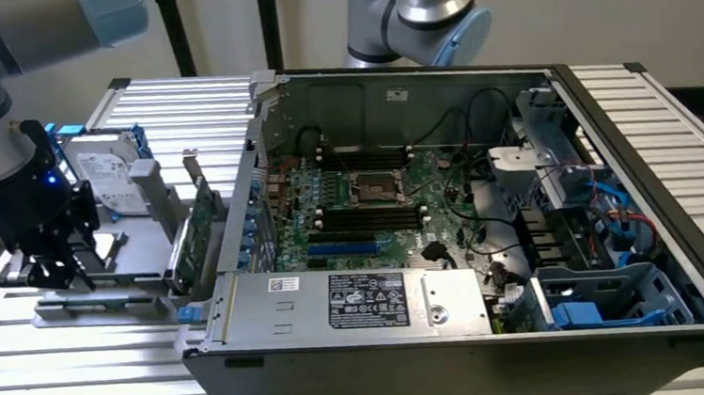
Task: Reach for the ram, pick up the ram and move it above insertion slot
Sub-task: 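Pick up the ram and move it above insertion slot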
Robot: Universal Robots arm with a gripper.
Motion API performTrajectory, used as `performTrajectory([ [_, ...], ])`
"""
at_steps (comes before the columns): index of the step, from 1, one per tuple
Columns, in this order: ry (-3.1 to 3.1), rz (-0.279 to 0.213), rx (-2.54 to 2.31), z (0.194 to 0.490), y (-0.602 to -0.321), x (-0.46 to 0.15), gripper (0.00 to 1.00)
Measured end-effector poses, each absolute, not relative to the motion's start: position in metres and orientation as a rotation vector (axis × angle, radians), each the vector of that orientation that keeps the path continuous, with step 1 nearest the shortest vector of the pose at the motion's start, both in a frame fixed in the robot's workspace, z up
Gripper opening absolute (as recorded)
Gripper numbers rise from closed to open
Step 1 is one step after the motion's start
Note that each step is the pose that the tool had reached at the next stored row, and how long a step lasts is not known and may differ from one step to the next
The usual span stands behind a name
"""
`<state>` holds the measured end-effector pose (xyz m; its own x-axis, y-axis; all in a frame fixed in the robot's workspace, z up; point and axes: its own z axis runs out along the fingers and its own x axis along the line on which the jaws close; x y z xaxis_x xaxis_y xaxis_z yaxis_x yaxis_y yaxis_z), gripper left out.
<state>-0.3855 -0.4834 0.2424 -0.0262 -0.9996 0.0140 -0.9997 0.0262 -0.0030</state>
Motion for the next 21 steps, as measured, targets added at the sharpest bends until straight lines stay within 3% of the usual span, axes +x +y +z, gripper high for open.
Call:
performTrajectory([
  [21, -2.245, 0.019, 2.187, 0.209, -0.489, -0.386, 0.36],
])
